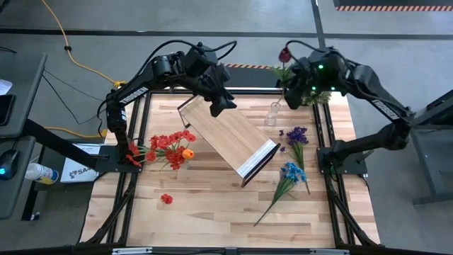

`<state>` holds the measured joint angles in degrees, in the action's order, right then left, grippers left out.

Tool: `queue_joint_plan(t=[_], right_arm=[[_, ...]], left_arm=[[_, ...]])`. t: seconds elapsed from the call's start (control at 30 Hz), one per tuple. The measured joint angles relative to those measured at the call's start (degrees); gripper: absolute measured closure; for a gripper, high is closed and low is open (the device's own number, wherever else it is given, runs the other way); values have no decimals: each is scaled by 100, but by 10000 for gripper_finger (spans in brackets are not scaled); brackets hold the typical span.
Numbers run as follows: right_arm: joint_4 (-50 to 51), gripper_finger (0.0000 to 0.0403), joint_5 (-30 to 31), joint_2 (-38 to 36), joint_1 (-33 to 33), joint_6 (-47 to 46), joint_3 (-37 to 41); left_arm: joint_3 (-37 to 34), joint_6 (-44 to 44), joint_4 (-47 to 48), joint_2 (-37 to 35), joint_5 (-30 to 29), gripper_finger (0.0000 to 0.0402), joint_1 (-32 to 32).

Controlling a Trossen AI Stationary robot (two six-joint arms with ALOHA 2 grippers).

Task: Pick and place flowers into a vace then onto a shelf
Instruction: Put the red flower into the top transparent vase

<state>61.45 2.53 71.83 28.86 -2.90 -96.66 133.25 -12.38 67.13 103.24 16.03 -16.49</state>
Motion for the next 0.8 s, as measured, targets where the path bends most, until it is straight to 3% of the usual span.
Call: queue_joint_plan(t=[0.47, 0.8], right_arm=[[243, 402, 469, 329, 0, 186, 2], [8, 402, 511, 687, 0, 190, 2]], left_arm=[[0, -95, 378, 0, -235, 172, 198], [-6, 554, 411, -56, -1169, 172, 306]])
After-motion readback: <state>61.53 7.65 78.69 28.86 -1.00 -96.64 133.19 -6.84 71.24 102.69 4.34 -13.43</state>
